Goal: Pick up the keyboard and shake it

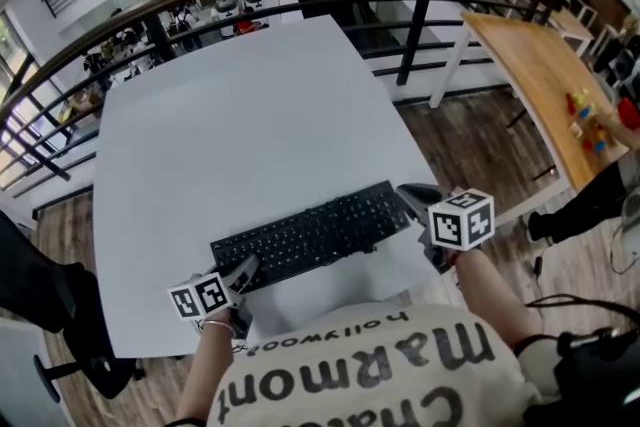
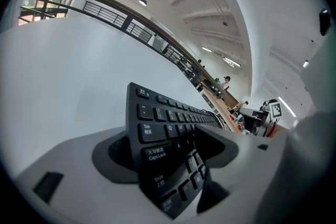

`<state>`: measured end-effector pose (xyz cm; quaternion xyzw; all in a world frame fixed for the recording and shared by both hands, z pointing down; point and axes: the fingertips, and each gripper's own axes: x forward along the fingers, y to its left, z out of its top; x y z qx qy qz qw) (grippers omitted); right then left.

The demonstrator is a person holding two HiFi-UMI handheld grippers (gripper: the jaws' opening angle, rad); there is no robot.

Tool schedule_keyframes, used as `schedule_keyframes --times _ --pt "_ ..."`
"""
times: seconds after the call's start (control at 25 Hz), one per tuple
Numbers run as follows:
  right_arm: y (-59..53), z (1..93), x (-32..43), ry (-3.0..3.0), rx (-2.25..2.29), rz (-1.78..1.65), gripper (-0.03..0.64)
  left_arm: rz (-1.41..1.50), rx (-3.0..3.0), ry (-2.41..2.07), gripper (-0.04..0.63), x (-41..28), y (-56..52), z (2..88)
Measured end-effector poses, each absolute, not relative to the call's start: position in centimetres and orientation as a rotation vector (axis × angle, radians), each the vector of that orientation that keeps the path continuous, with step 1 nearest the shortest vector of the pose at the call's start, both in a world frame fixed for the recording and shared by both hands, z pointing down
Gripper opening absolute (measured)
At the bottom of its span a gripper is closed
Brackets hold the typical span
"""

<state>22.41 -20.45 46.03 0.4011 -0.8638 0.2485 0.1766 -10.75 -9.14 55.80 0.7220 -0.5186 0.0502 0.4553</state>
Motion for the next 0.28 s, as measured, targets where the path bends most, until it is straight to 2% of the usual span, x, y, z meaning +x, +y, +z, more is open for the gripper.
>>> schedule_keyframes --times 0.28 --pt "-19.89 46.36 22.19 -2.439 1.134 0.703 0.041 0.122 1.781 -1.28 0.322 -11.1 -8.6 56.23"
